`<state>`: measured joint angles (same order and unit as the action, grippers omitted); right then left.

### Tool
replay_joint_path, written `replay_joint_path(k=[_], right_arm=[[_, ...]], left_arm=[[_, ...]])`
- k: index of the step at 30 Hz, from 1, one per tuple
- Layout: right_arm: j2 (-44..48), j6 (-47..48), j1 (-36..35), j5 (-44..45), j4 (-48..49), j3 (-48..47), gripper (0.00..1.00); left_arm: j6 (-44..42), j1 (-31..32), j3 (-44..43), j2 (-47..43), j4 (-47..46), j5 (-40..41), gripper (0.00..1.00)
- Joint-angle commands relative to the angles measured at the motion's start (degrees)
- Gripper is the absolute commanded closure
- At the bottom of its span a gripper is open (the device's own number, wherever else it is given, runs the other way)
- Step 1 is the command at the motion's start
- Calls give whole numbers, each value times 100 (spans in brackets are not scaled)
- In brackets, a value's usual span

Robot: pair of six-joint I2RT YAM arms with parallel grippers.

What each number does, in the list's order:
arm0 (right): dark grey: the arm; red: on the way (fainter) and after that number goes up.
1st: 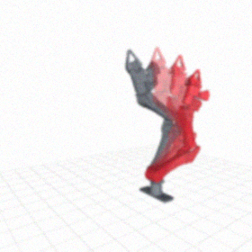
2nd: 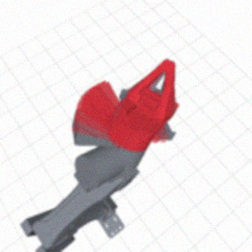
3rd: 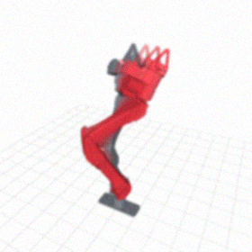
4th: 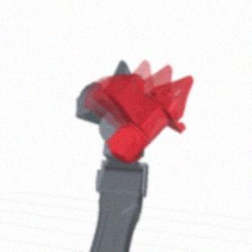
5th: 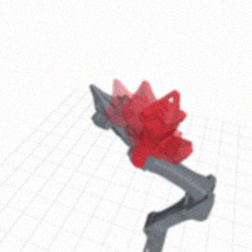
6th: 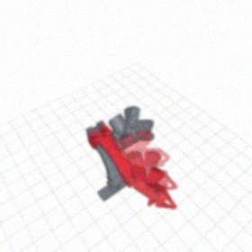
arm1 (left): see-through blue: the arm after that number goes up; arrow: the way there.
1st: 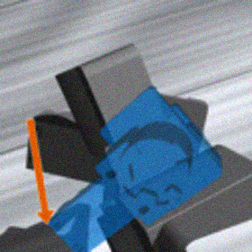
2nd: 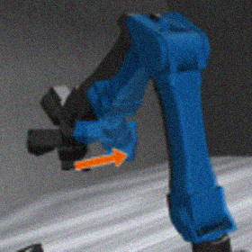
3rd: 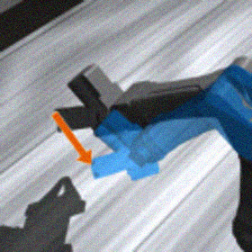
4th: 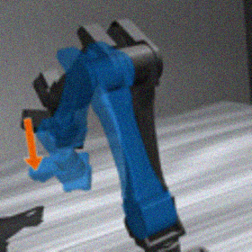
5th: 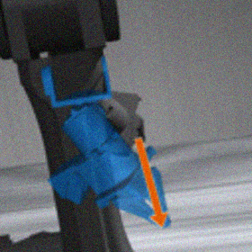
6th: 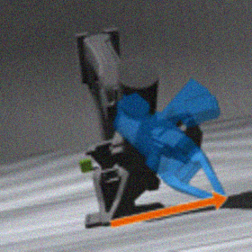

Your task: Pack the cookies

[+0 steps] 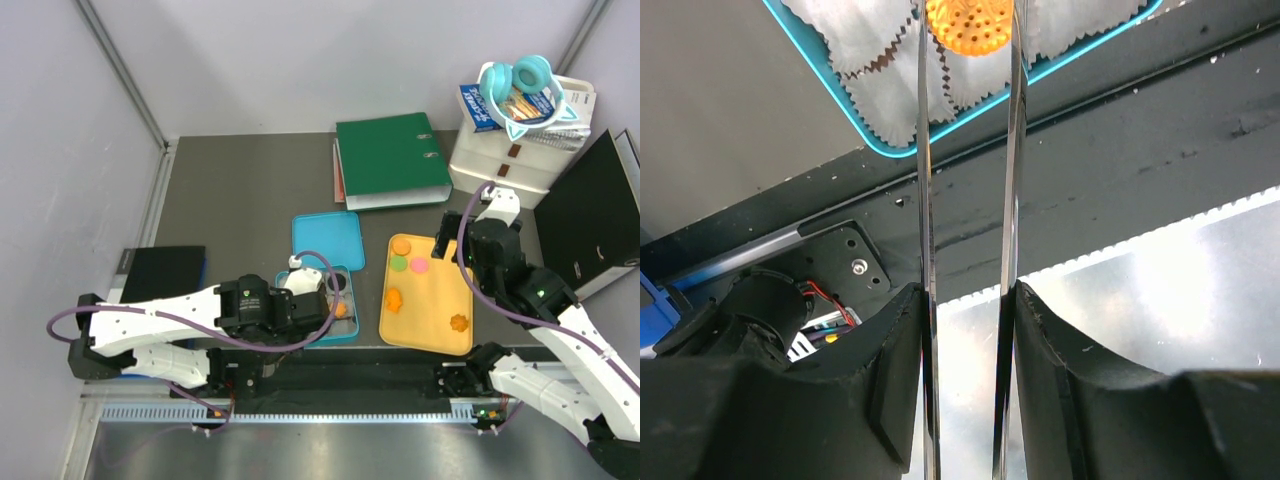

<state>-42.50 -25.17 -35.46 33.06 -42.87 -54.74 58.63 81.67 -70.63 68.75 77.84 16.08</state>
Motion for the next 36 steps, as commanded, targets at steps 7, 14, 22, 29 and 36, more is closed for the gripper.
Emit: replay_joint_path(k=[7, 14, 22, 29, 36], right_arm=[[40, -32, -48, -19, 95, -28, 1], [23, -32, -40, -36, 112, -19, 1], [-4, -6, -48, -28, 113, -54, 1], [-4, -6, -48, -27, 121, -45, 1], [-21, -6, -57, -36, 121, -54, 1]], left_arm=[[157, 33, -117, -169, 759, 264, 88], [149, 33, -135, -195, 785, 264, 79], [122, 42, -232, -222, 838, 247, 76], [70, 33, -258, -292, 855, 45, 75], [43, 51, -135, -371, 855, -149, 72]])
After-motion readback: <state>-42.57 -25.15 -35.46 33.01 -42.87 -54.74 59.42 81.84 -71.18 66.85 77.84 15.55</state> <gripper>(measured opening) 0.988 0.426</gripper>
